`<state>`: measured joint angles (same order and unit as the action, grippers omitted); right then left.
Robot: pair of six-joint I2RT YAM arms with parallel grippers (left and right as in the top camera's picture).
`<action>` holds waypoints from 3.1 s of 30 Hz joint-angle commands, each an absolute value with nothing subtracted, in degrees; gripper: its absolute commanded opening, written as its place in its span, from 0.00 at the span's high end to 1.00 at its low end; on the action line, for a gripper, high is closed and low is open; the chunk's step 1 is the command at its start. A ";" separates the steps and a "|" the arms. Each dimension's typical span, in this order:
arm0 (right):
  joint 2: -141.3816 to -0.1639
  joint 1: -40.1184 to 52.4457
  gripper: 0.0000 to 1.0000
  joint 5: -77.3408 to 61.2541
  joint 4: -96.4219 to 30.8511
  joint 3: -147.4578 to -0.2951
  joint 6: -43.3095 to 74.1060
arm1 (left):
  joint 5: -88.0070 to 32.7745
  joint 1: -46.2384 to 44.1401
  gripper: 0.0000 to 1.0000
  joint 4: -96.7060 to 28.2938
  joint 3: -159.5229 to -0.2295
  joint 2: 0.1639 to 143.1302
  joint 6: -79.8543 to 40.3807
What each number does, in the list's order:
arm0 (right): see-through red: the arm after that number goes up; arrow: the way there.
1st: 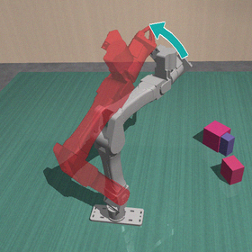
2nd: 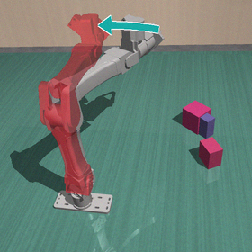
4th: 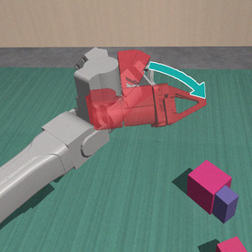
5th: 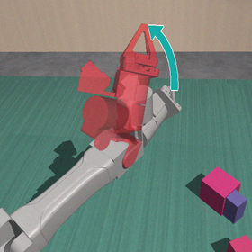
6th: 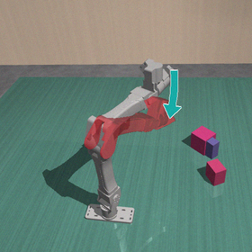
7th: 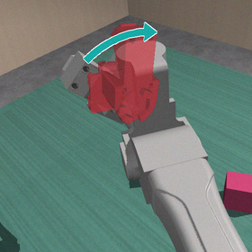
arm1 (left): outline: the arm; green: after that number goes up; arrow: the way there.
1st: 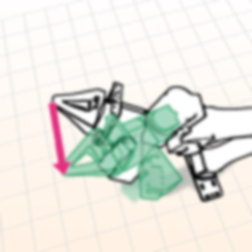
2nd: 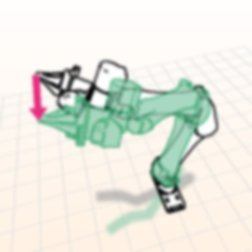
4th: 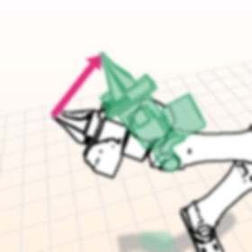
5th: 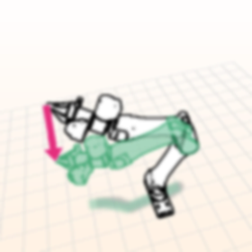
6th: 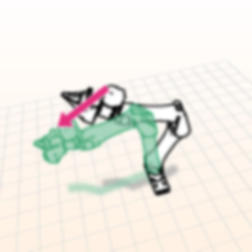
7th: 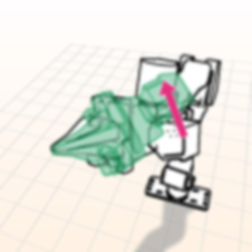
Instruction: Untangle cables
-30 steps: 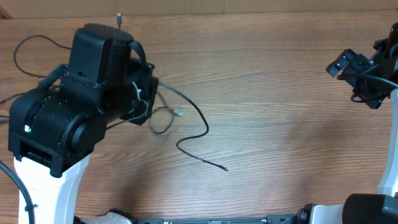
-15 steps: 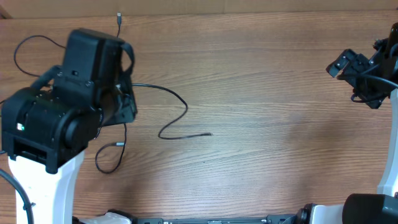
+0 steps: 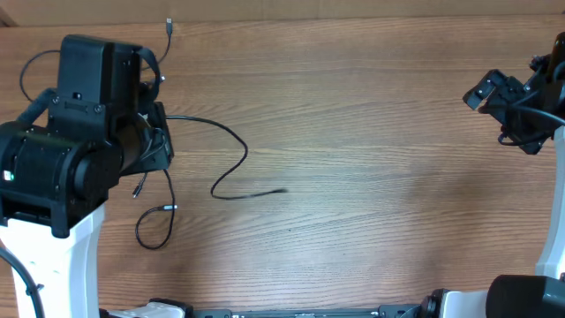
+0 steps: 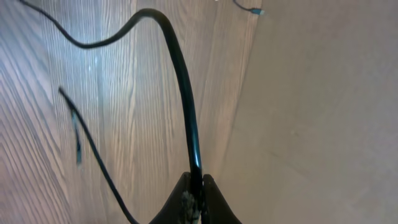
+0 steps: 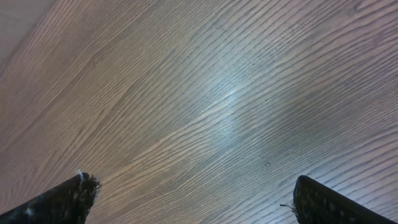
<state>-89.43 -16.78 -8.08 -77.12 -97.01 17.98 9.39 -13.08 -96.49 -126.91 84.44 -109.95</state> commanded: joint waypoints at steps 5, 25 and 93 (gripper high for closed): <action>-89.52 -16.80 0.00 -7.70 -76.84 -97.47 17.78 | 11.88 -6.35 0.96 -96.79 -125.62 84.40 -93.14; -89.52 -16.80 0.00 -7.70 -76.82 -97.47 17.78 | 21.52 19.11 0.96 -96.79 -120.73 84.38 -70.26; -89.52 -16.80 0.00 -7.70 -76.82 -97.47 17.78 | -2.33 33.98 0.96 -84.55 -87.88 103.63 -23.35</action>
